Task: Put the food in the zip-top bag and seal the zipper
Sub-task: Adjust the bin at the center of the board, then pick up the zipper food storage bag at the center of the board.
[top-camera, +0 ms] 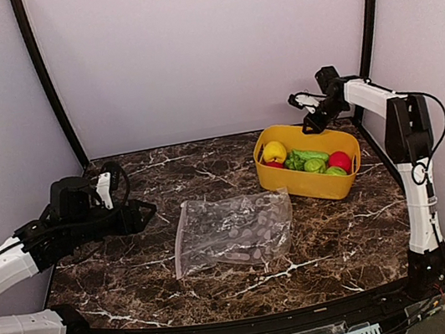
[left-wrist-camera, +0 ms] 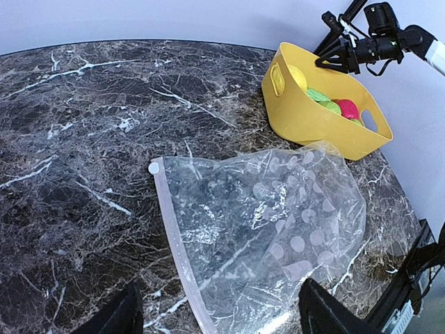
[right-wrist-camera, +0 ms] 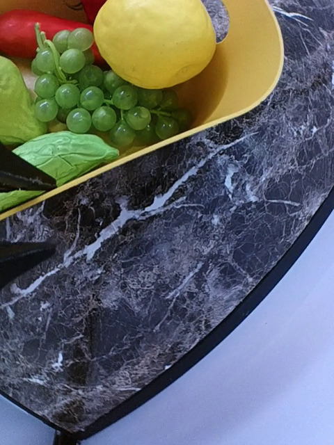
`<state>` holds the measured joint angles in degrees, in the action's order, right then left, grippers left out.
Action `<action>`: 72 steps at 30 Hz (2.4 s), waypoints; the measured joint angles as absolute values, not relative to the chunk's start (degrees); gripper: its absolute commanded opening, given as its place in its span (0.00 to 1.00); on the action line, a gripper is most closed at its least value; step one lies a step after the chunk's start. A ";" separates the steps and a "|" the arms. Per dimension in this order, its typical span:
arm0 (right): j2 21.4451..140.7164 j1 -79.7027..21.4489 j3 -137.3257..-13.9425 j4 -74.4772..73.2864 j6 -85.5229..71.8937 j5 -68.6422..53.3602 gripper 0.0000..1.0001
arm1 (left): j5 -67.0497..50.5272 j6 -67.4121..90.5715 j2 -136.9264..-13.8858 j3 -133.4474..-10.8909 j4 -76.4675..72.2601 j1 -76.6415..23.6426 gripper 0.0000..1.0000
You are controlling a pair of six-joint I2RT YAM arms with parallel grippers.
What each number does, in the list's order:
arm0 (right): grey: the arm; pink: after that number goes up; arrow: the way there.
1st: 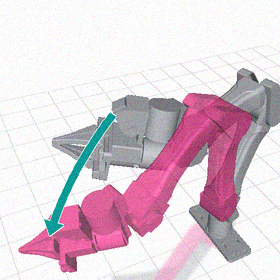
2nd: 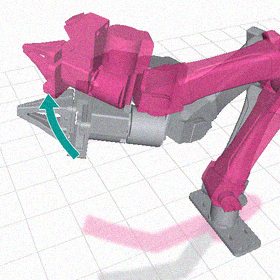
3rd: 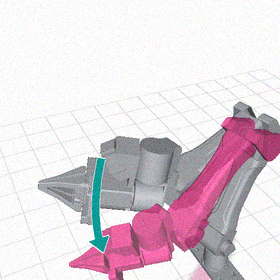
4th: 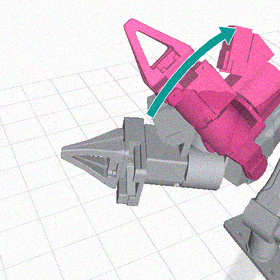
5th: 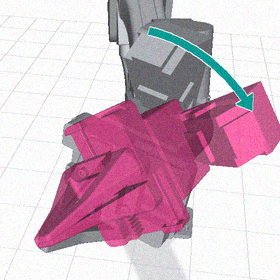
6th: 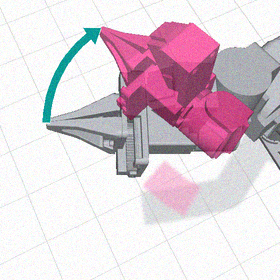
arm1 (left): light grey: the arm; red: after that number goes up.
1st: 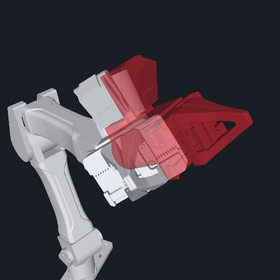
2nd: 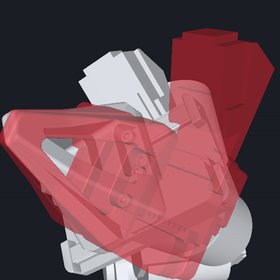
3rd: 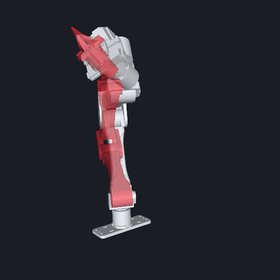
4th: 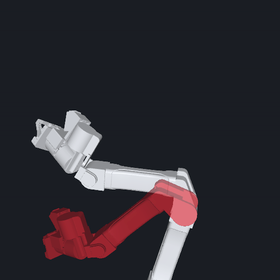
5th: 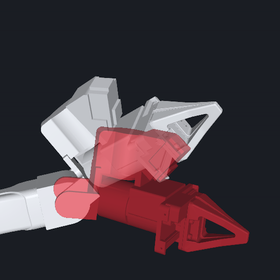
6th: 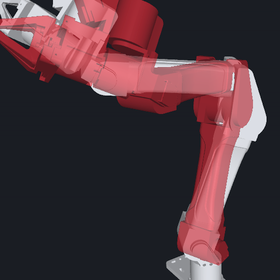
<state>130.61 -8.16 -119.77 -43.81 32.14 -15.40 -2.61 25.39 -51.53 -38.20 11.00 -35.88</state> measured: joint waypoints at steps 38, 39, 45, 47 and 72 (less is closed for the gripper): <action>94.52 -3.64 -73.19 -53.98 13.37 -23.40 0.27 | 8.32 35.99 -66.02 -36.36 8.88 -35.64 0.92; 94.45 -3.64 -73.19 -54.33 13.34 -23.83 0.31 | 7.25 35.86 -67.40 -37.32 9.21 -35.20 0.90; 90.76 -3.64 -73.78 -56.58 14.81 -24.43 0.39 | -3.92 33.76 -77.01 -42.83 12.27 -29.89 0.83; 88.27 -3.64 -74.81 -57.01 15.79 -24.58 0.39 | -6.46 32.08 -79.81 -45.04 15.07 -28.40 0.81; 85.65 -33.15 -77.34 -61.10 40.05 -47.59 0.44 | -30.63 14.98 -96.68 -54.06 29.54 -21.15 0.19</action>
